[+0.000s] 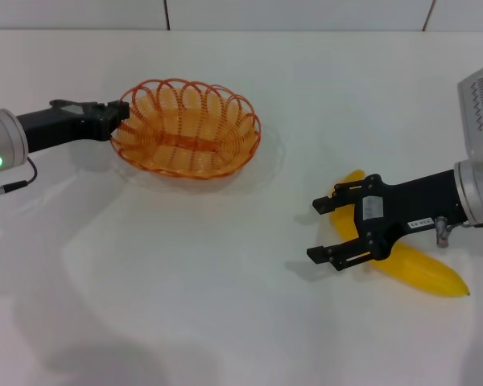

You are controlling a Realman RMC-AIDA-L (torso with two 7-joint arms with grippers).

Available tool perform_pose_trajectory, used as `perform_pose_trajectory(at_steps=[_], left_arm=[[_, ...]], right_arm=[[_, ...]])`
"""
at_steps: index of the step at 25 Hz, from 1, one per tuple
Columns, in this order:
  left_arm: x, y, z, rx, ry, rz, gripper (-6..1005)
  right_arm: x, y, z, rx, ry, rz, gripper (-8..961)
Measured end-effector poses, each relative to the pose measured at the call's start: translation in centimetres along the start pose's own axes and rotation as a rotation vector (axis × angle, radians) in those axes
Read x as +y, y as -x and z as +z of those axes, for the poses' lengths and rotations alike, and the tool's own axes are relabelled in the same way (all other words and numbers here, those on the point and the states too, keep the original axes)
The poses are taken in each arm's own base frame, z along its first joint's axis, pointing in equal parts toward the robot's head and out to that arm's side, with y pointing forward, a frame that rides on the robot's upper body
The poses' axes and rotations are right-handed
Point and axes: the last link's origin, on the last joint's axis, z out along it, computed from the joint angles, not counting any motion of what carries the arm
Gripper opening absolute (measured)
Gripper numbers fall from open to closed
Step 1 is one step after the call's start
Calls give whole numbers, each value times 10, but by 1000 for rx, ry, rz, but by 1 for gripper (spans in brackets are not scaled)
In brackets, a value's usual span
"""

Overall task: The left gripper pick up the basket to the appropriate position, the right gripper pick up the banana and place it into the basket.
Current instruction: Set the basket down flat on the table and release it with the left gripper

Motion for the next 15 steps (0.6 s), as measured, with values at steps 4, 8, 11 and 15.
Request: perform_pose_trajectory(at_steps=[4, 8, 11, 15], left_arm=[[-1, 5, 1, 0, -12, -26, 55], [1, 8, 2, -3, -10, -46, 58], [3, 12, 4, 1, -4, -73, 60], [3, 15, 4, 3, -13, -87, 63]], right_arm=[[0, 1, 0, 0, 1, -2, 830], [-1, 2, 0, 0, 2, -3, 830], [-1, 2, 0, 0, 2, -3, 830], [-1, 2, 0, 1, 2, -3, 830]])
